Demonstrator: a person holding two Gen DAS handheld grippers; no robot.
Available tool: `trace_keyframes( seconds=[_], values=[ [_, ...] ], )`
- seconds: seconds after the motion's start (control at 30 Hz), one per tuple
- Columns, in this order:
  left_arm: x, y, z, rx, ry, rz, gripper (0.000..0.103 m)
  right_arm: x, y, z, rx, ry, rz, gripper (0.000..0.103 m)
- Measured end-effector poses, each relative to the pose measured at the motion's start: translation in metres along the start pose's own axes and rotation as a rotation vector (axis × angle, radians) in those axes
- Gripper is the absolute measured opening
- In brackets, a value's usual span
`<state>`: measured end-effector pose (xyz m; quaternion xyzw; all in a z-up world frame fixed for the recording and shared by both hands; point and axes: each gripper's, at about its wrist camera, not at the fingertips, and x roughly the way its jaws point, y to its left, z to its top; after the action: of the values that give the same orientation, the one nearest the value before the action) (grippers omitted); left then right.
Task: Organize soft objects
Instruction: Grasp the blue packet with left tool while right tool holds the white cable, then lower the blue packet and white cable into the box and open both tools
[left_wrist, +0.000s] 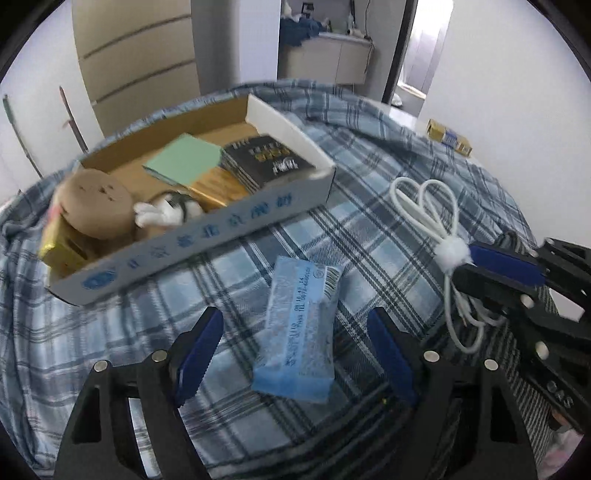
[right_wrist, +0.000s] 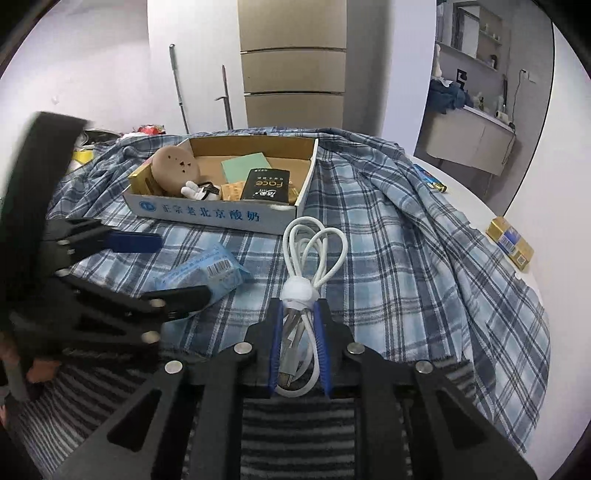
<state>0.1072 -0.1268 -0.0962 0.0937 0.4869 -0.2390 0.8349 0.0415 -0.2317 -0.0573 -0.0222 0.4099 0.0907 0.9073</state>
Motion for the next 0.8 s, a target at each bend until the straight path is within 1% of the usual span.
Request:
trace_keyframes(
  seconds=[0.07, 0.1, 0.13, 0.17, 0.23, 0.3, 0.43, 0.5, 0.57, 0.67, 0.7, 0.8],
  values=[
    [0.005, 0.000, -0.002, 0.012, 0.021, -0.005, 0.066, 0.000, 0.001, -0.002, -0.011, 0.005, -0.001, 0.016],
    [0.007, 0.000, -0.003, 0.020, 0.034, -0.004, 0.063, 0.000, 0.001, -0.003, -0.011, 0.007, 0.003, 0.016],
    [0.006, -0.002, -0.004, 0.032, 0.024, 0.011, 0.053, 0.000, 0.001, -0.003, -0.010, 0.010, 0.009, 0.016],
    [0.007, -0.002, -0.004, 0.040, 0.027, 0.023, 0.039, 0.000, 0.001, -0.003, -0.008, 0.012, 0.010, 0.016],
    [0.001, 0.002, -0.004, 0.011, 0.013, 0.025, 0.035, 0.000, 0.002, -0.003, -0.003, 0.011, 0.011, 0.016],
    [-0.011, 0.009, -0.006, -0.027, -0.026, 0.014, 0.032, -0.001, 0.003, -0.002, 0.002, 0.010, 0.019, 0.016],
    [-0.043, 0.018, -0.014, -0.031, -0.125, 0.060, 0.031, -0.009, 0.013, 0.004, -0.017, -0.016, 0.063, 0.016],
    [-0.066, 0.024, -0.023, -0.045, -0.195, 0.101, 0.031, -0.013, 0.020, 0.008, -0.024, -0.033, 0.091, 0.016],
    [-0.086, 0.029, -0.031, -0.066, -0.263, 0.125, 0.031, -0.017, 0.029, 0.013, -0.038, -0.059, 0.111, 0.016],
    [-0.118, 0.043, -0.038, -0.110, -0.369, 0.161, 0.031, -0.019, 0.044, 0.025, -0.086, -0.093, 0.117, 0.016],
    [-0.128, 0.048, -0.036, -0.120, -0.409, 0.175, 0.031, -0.018, 0.047, 0.029, -0.093, -0.100, 0.116, 0.016],
    [-0.149, 0.059, -0.025, -0.121, -0.489, 0.200, 0.031, -0.016, 0.062, 0.051, -0.109, -0.116, 0.128, 0.016]
  ],
)
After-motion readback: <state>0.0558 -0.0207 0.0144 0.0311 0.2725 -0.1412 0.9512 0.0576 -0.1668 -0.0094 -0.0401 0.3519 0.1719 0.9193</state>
